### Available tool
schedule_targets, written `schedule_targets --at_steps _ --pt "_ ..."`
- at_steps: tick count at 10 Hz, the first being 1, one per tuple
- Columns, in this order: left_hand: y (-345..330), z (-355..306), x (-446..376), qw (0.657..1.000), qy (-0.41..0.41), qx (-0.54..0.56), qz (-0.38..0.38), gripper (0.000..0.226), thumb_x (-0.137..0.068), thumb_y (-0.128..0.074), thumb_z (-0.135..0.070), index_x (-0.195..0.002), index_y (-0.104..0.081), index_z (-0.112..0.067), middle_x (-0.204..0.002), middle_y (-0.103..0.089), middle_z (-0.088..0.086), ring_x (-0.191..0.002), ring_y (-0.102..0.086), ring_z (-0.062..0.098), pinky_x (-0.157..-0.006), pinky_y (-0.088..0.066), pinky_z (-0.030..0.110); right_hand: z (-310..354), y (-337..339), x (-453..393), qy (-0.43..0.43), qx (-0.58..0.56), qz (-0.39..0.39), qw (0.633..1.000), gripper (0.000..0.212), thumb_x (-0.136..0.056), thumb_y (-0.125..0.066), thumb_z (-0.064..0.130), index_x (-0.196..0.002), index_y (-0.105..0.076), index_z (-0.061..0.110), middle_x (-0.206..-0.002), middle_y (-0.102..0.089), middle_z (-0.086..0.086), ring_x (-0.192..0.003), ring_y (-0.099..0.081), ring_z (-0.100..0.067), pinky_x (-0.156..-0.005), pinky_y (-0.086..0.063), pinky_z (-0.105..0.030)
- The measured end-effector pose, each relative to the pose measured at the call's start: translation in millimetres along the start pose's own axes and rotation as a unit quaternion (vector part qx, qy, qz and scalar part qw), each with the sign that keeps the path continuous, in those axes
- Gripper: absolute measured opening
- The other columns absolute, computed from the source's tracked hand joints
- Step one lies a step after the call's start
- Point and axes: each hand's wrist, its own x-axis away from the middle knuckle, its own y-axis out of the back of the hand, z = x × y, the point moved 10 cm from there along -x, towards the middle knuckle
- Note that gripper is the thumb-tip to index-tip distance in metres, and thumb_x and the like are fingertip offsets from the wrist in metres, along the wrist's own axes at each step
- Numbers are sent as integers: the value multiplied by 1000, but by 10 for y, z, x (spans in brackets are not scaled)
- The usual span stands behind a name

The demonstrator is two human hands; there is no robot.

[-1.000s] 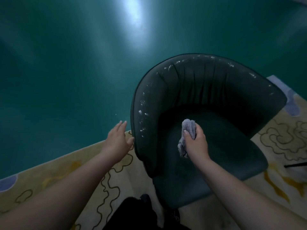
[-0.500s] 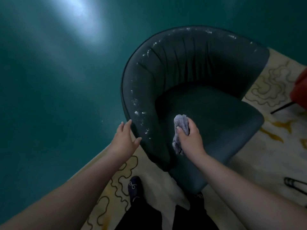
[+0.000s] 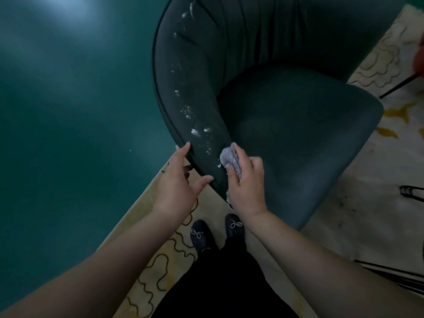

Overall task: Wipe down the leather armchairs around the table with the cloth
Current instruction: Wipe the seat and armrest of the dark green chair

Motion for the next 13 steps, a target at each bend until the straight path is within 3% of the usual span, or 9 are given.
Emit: schedule_targets --at_steps 1,2,4,5,7,9,11,12,13 --pt "-19 47 -3 1000 3 23 -6 78 -81 -73 -36 -142 -25 -46 -138 -51 -9 -113 -51 1 -78 -36 4 209 -64 -191 57 5 7 998 51 -94 -50 26 -143 -38 26 -104 -37 -1 -99 -45 -18 -95 -37 -24" --pt "-22 4 -30 999 -2 37 -13 73 -88 -67 -29 -145 -24 -42 -144 -44 -8 -123 -50 7 -95 -45 19 385 -244 -512 72 1 48 996 50 -96 -48 28 -144 -35 30 -101 -35 0 -98 -45 -19 -97 -41 -31" --pt "20 -48 -237 998 36 44 28 102 -85 -70 -26 -149 9 -43 -154 -25 -18 -122 -54 15 -102 -44 41 114 2 -158 61 19 52 997 52 -94 -36 41 -145 -25 41 -99 -35 2 -92 -48 -19 -90 -48 -38" --pt "37 -14 -278 998 48 15 39 105 -86 -70 -28 -148 13 -42 -147 -33 -20 -114 -59 12 -92 -46 29 47 62 56 38 44 24 998 55 -96 -44 30 -147 -24 33 -101 -34 0 -93 -45 -19 -94 -45 -38" --pt "66 29 -302 998 45 20 30 96 -89 -65 -22 -150 7 -41 -114 -38 -20 -95 -66 8 -91 -51 35 622 -359 -746 67 83 9 994 50 -98 -44 31 -146 -32 26 -104 -34 -3 -95 -42 -20 -88 -42 -32" --pt "60 34 -295 995 51 77 37 94 -89 -65 -17 -150 2 -43 -145 -28 -24 -83 -68 -3 -86 -53 31 573 -334 -687 91 69 53 992 53 -99 -40 34 -149 -23 27 -104 -34 -2 -96 -43 -19 -91 -42 -34" --pt "46 86 -295 995 49 68 53 98 -88 -67 -19 -149 6 -43 -92 -20 -65 -78 -63 -13 -65 -45 7 413 -178 -245 84 67 26 994 68 -88 -38 24 -151 -13 13 -108 -31 -3 -100 -37 -18 -95 -34 -32" --pt "40 115 -318 997 38 54 47 100 -87 -68 -16 -151 6 -38 -99 -22 -63 -72 -60 -18 -59 -42 1 736 -391 -654 120 90 22 988 64 -92 -43 23 -150 -17 20 -111 -38 -11 -95 -39 -20 -88 -38 -34" --pt "33 115 -331 997 44 50 46 101 -87 -69 -21 -150 6 -39 -125 -31 -32 -69 -56 -21 -61 -43 2 1003 -677 -1171 104 93 44 989 55 -96 -44 33 -147 -23 39 -113 -38 -8 -95 -44 -22 -88 -44 -38"
